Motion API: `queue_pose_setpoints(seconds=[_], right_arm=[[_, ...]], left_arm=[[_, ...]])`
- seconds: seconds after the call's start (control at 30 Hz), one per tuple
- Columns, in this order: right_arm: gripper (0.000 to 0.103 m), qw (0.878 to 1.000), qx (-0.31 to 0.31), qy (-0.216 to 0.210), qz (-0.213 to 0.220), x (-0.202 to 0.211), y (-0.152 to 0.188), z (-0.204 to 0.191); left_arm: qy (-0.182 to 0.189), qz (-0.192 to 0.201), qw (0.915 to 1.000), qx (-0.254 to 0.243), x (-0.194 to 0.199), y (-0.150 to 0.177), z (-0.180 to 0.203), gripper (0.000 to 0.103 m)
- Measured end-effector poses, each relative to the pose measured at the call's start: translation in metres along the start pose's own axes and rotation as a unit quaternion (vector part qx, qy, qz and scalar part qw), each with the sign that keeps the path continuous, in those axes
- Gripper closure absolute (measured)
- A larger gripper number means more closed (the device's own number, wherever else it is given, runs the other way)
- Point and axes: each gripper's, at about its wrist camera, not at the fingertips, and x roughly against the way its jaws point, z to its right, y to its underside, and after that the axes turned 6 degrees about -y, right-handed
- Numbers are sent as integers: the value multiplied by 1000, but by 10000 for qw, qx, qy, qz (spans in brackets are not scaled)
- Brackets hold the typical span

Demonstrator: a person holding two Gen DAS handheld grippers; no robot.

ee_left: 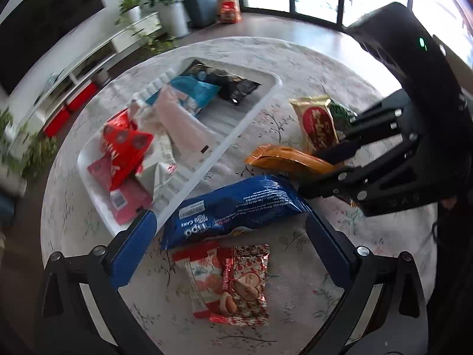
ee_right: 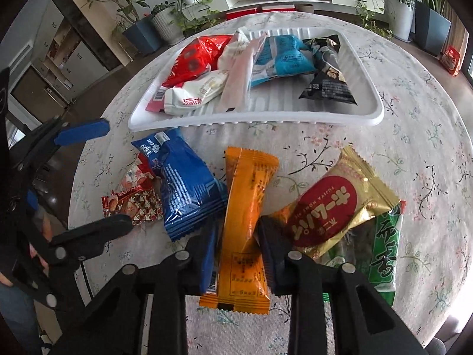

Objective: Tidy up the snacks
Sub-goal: 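Grasp the orange bar with the right gripper while the left gripper grasps the blue Tipo packet, then carry the orange bar and blue Tipo packet into the white tray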

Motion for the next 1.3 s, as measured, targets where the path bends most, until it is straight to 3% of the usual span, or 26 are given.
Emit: queue_pose_setpoints(seconds=[0.1, 0.27, 0.4, 0.53, 0.7, 0.9, 1.03, 1.3], right_arm=[[72, 10000, -11, -76, -11, 2, 1, 3], [72, 9996, -63, -264, -51, 5, 1, 10], [72, 9992, -110, -389, -79, 7, 0, 13], [72, 9989, -116, -443, -90, 7, -1, 16], [71, 9987, -158, -479, -110, 8, -2, 16], [71, 9991, -66, -399, -107, 5, -2, 10], [77, 9993, -53, -365, -109, 2, -1, 7], [84, 9991, -163, -375, 83, 4, 4, 4]], left_arm=[[111, -116, 9973, -719, -13, -9, 4, 11], [677, -348, 9869, -1422, -34, -16, 12, 13], [771, -668, 9813, -1633, -53, -15, 17, 18], [950, -790, 9813, -1473, -61, -15, 10, 25], [945, -894, 9824, -1341, -65, -20, 3, 52], [837, -920, 9863, -1086, -64, -15, 0, 59], [727, -897, 9903, -773, -57, -5, 5, 64], [506, -607, 9968, 137, -47, 9, 0, 71]])
